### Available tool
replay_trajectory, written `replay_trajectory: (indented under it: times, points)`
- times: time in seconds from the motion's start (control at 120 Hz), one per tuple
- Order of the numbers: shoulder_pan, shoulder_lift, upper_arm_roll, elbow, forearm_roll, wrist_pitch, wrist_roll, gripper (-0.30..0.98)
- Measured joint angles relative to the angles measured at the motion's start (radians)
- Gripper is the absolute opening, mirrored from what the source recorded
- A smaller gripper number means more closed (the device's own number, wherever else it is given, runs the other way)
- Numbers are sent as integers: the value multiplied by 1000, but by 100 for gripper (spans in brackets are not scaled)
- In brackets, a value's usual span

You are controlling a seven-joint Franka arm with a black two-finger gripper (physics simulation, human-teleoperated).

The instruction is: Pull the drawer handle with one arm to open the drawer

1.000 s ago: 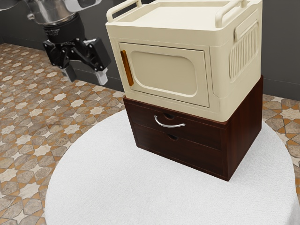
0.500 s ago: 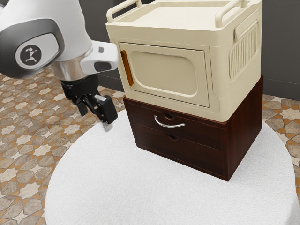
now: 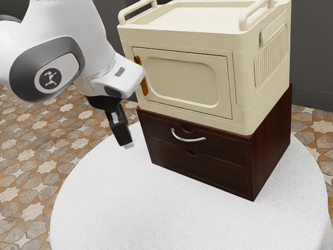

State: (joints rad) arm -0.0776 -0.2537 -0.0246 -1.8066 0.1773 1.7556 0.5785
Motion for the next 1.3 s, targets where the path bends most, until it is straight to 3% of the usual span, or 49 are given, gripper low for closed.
replay_trajectory:
  times: [0.225, 0.625, 1.3]
  points:
    - [-44, -23, 2, -148, 3, 180, 194, 69]
    - [-50, 84, 32, -155, 50, 402, 403, 69]
    - [-51, 165, 45, -186, 53, 547, 548, 69]
